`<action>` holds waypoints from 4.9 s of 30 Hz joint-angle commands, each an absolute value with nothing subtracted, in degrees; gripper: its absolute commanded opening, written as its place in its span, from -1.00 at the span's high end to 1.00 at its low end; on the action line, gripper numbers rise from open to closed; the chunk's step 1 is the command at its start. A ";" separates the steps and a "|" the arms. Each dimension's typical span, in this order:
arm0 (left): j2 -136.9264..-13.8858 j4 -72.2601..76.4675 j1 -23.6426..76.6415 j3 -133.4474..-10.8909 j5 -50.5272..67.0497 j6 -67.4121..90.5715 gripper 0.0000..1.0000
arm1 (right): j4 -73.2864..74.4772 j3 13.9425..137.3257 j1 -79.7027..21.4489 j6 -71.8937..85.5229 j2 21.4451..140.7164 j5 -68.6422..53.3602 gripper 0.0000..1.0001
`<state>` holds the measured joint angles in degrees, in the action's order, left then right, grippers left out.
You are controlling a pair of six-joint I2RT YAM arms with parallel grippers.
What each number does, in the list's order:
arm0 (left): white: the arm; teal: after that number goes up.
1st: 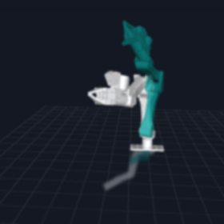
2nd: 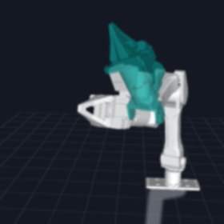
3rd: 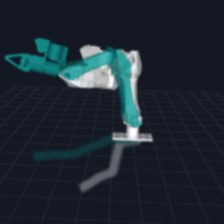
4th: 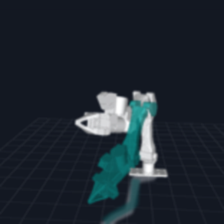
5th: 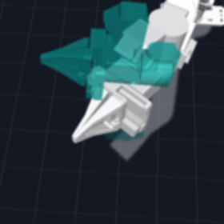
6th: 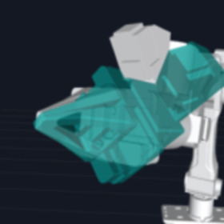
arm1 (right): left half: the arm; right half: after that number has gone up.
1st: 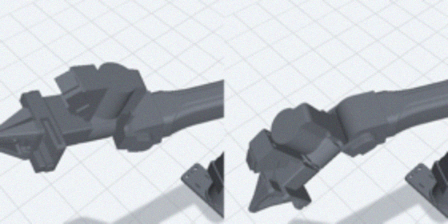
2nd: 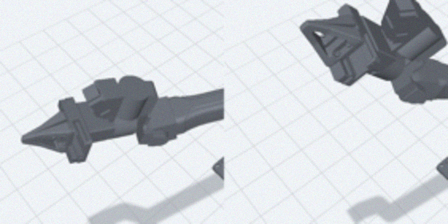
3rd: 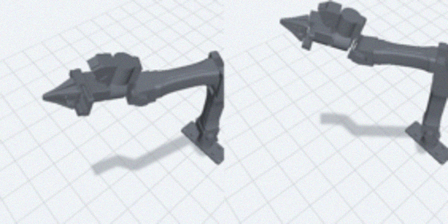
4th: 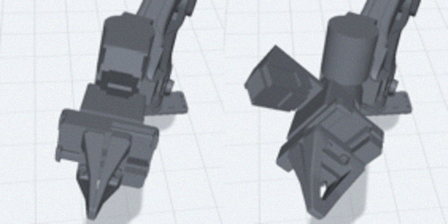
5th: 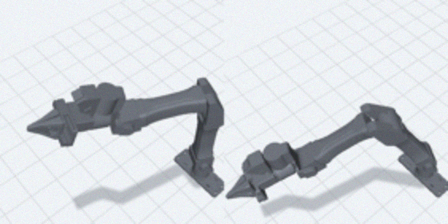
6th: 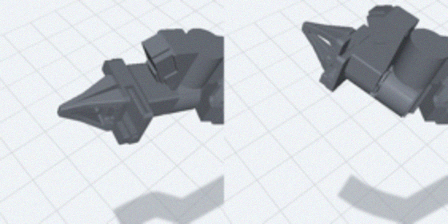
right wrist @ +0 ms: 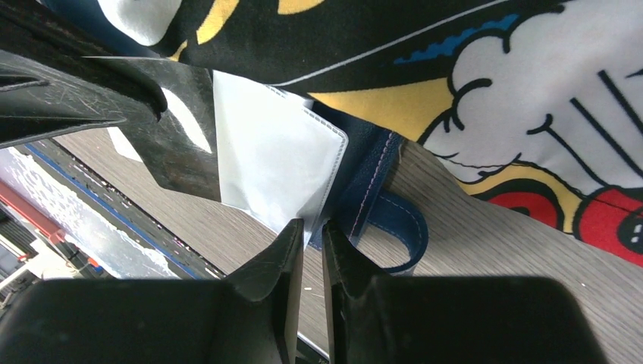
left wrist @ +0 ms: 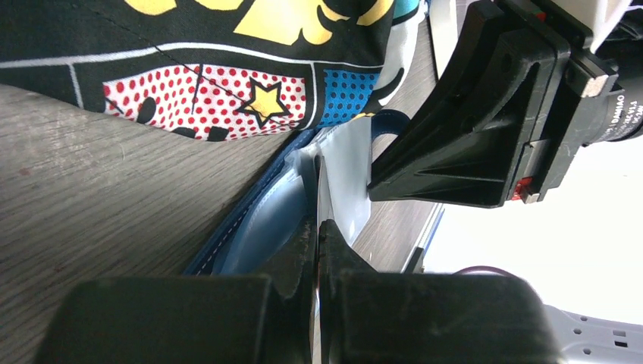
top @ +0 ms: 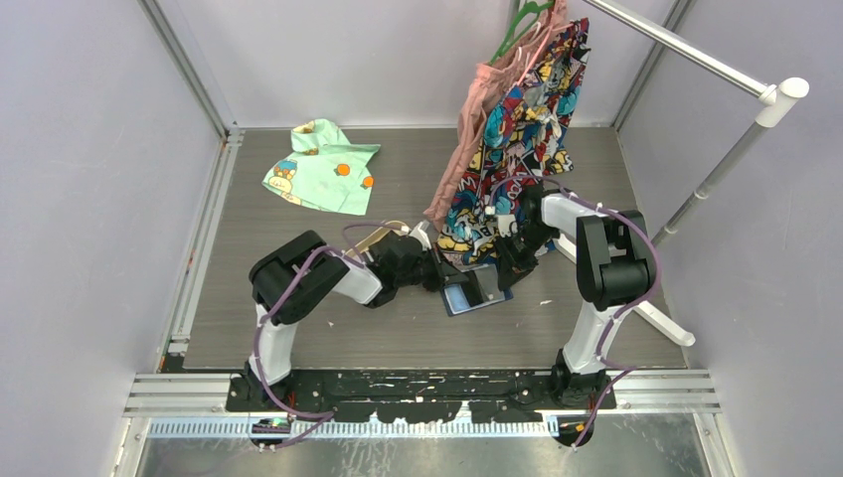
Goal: Put the credit cards into the card holder
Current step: Insert the credit card into the card holder.
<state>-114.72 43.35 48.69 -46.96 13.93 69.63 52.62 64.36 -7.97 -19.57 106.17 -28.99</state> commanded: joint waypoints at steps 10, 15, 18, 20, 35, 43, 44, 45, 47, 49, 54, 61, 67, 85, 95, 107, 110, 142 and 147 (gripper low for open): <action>-117.18 39.12 48.48 -48.45 15.35 71.64 1.00 | 52.60 66.18 -8.64 -19.39 106.75 -27.95 0.57; -116.46 39.74 48.42 -47.32 15.02 72.23 1.00 | 52.22 66.18 -9.08 -19.12 107.04 -27.27 0.58; -116.83 40.25 48.41 -47.37 15.47 72.66 1.00 | 52.23 66.18 -9.43 -19.06 107.32 -26.93 0.58; -117.11 40.44 48.39 -47.46 15.71 72.77 1.00 | 52.18 66.18 -9.66 -19.00 107.40 -26.69 0.58; -119.02 41.05 48.08 -48.03 17.55 74.44 1.00 | 51.22 66.27 -10.03 -18.44 107.60 -25.69 0.58; -119.76 41.84 48.11 -47.71 18.00 75.59 1.00 | 50.92 66.27 -10.25 -18.18 108.06 -24.91 0.58; -119.88 41.90 48.08 -47.66 18.16 75.75 1.00 | 50.87 66.27 -10.28 -18.19 108.10 -24.82 0.58; -119.97 42.06 48.07 -47.60 18.24 75.83 1.00 | 50.80 66.23 -10.44 -18.13 108.10 -24.73 0.58; -120.12 42.26 48.11 -47.59 18.30 75.98 1.00 | 50.72 66.18 -10.43 -18.01 108.11 -24.65 0.58; -120.36 42.39 48.10 -47.64 18.38 76.07 1.00 | 50.70 66.18 -10.54 -18.02 108.25 -24.59 0.58; -120.33 42.25 48.10 -47.40 18.41 76.27 1.00 | 50.47 66.26 -10.61 -17.88 108.37 -24.39 0.58; -120.69 42.23 48.09 -47.26 18.92 76.89 1.00 | 50.17 66.36 -10.59 -17.65 108.28 -24.44 0.58; -122.22 42.19 48.29 -48.35 20.54 77.64 1.00 | 49.97 66.36 -10.59 -17.57 108.26 -24.45 0.58; -119.12 36.80 47.92 -49.38 21.69 75.30 1.00 | 49.77 66.27 -10.62 -17.34 108.02 -25.19 0.58; -117.66 27.48 48.08 -52.95 23.64 71.98 1.00 | 49.21 66.26 -10.57 -16.74 108.17 -27.11 0.57; -119.49 28.88 48.18 -54.46 25.56 72.20 1.00 | 49.28 66.09 -10.94 -16.71 108.71 -28.28 0.57; -119.71 28.31 48.23 -55.11 25.65 72.04 0.99 | 49.31 66.09 -11.09 -16.79 108.81 -28.71 0.57; -120.00 23.77 48.34 -57.01 25.09 70.93 0.66 | 45.57 58.84 -11.07 -27.52 85.54 -46.53 0.54; -120.34 24.93 48.37 -56.89 25.67 71.41 0.66 | 38.74 53.32 -20.32 -32.22 80.55 -46.25 0.80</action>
<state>-118.65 29.82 47.40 -57.19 22.68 71.44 44.82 56.01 -14.11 -26.94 84.14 -42.50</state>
